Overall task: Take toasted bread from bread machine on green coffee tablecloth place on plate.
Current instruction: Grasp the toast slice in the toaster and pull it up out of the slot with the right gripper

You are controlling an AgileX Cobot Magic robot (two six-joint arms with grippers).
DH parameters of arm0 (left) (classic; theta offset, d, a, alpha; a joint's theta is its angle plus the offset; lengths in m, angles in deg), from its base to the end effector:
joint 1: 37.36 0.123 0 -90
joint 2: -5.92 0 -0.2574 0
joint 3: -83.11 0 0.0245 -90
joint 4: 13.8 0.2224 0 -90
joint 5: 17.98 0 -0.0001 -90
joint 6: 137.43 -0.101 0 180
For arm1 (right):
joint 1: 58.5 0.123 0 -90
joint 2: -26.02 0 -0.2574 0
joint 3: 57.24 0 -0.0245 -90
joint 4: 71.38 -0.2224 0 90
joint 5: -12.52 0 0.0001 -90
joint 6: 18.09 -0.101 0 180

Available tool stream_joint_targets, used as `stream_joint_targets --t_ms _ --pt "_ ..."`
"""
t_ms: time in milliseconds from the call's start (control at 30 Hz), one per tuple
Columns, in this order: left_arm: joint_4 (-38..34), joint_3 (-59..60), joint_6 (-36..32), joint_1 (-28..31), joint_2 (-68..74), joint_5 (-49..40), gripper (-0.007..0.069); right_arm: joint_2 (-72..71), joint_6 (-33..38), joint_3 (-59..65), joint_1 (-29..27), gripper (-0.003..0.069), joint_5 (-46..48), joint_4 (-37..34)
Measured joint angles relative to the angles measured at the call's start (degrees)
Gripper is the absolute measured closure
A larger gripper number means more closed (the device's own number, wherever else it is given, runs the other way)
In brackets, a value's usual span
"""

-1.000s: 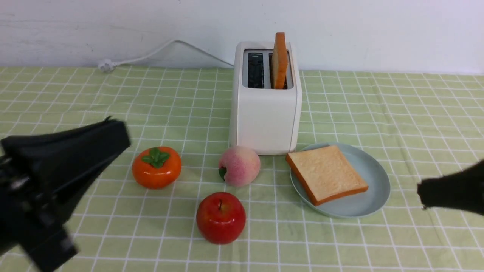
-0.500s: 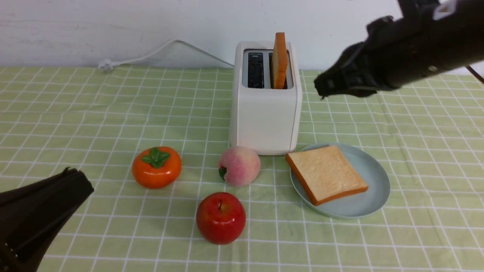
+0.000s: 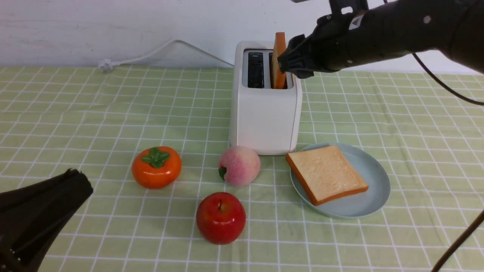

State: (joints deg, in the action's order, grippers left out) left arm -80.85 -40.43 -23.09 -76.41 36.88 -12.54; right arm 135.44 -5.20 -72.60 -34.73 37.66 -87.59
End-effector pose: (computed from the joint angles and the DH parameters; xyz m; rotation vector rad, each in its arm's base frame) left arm 0.0836 -0.0566 0.2981 0.4200 1.4498 -0.5026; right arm 0.3588 0.1712 0.3268 -0.4688 2.0319 0.3969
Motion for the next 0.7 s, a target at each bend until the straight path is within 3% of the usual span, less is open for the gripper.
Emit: stream_joint_targets --t_ms 167,700 --pt "-1.42 0.0 -5.16 0.0 0.0 -0.28 0.0638 1.11 -0.72 0.0 0.0 0.0173 -4.98 0.0" --pt "-4.93 0.0 -6.0 0.0 0.0 -0.18 0.0638 4.24 -1.23 -0.07 0.0 0.0168 -10.44 -0.11"
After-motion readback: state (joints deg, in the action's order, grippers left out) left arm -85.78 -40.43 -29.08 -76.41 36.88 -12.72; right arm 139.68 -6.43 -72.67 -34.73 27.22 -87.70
